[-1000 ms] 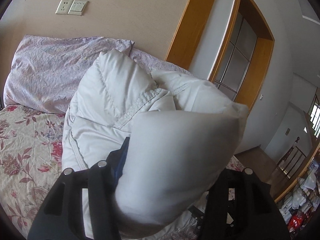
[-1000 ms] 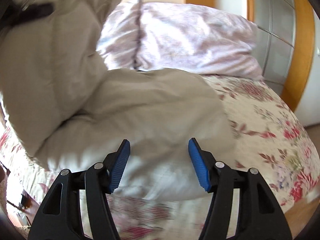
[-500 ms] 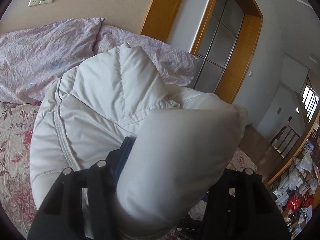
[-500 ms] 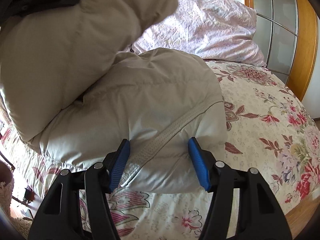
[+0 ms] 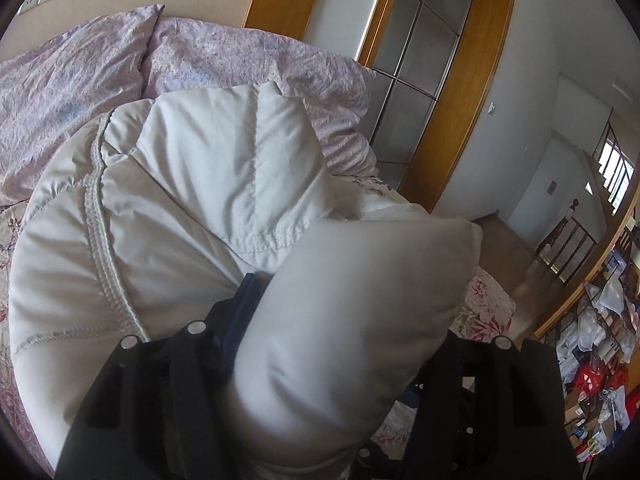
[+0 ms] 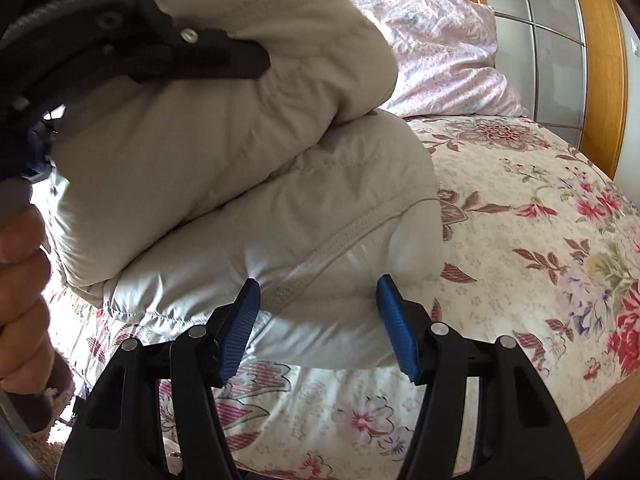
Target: Fold large clothes
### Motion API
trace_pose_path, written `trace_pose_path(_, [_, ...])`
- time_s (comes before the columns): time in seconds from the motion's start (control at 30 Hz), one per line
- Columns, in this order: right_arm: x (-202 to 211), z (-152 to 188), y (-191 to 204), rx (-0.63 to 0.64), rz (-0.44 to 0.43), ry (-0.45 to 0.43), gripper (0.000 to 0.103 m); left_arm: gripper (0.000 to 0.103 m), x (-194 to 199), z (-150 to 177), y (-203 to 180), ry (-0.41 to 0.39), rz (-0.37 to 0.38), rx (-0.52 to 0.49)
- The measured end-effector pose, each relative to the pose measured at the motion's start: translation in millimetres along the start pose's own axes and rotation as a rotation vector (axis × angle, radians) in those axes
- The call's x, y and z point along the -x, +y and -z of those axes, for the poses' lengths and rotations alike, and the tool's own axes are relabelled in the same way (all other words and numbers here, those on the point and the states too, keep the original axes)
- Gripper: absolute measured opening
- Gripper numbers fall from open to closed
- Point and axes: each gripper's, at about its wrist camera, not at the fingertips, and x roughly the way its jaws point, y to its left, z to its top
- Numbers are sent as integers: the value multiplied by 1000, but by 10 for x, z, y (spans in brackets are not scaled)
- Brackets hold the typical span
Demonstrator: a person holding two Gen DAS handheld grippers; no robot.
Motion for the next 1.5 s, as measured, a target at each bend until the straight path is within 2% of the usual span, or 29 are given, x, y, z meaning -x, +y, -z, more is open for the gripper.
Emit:
trace_pose_path(0.3, [57, 72, -110, -28, 4, -6, 62, 69, -245, 48, -215, 32, -49, -71])
trace_pose_path(0.63, [110, 138, -182, -55, 27, 2, 62, 70, -437, 69, -321, 74, -61, -93])
trace_pose_path(0.83, [152, 167, -179, -44, 54, 0, 62, 75, -485, 109, -367, 83, -68, -118])
trace_pose_path(1.13, [262, 216, -299, -86, 91, -9, 62, 77, -446, 108, -363, 107, -19, -83])
trace_pose_path(1.23, [297, 216, -334, -97, 97, -11, 62, 82, -445, 109, -397, 116, 3, -82])
trace_pose_path(1.3, [333, 225, -330, -97, 103, -18, 62, 92, -400, 114, -428, 106, 29, -88])
trace_pose_path(1.5, [451, 239, -348, -96, 116, -37, 62, 99, -192, 91, -508, 85, 81, -93])
